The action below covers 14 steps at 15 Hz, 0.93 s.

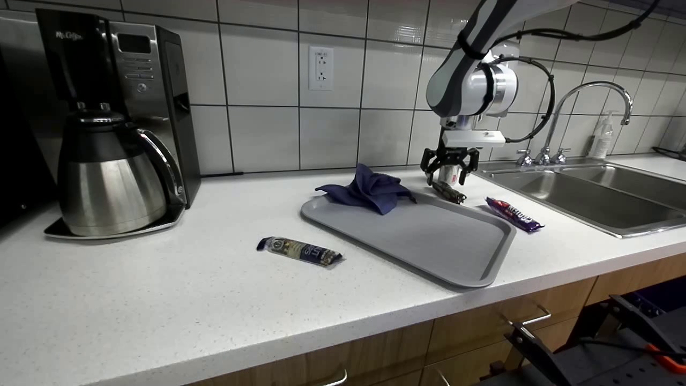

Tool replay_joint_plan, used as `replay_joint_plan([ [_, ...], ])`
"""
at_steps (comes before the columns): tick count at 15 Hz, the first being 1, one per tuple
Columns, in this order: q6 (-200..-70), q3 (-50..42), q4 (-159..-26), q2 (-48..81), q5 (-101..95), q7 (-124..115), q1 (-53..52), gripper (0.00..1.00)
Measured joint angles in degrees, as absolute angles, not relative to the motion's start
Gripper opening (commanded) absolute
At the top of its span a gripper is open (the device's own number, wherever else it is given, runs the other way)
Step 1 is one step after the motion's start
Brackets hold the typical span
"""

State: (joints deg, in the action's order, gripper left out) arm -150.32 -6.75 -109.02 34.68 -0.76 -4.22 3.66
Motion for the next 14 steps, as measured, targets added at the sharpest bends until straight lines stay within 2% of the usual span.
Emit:
replay_joint_plan([
  [14,-150.3,-4.3,-118.2,24.7,-0.7,-2.4,3.5,1.00],
])
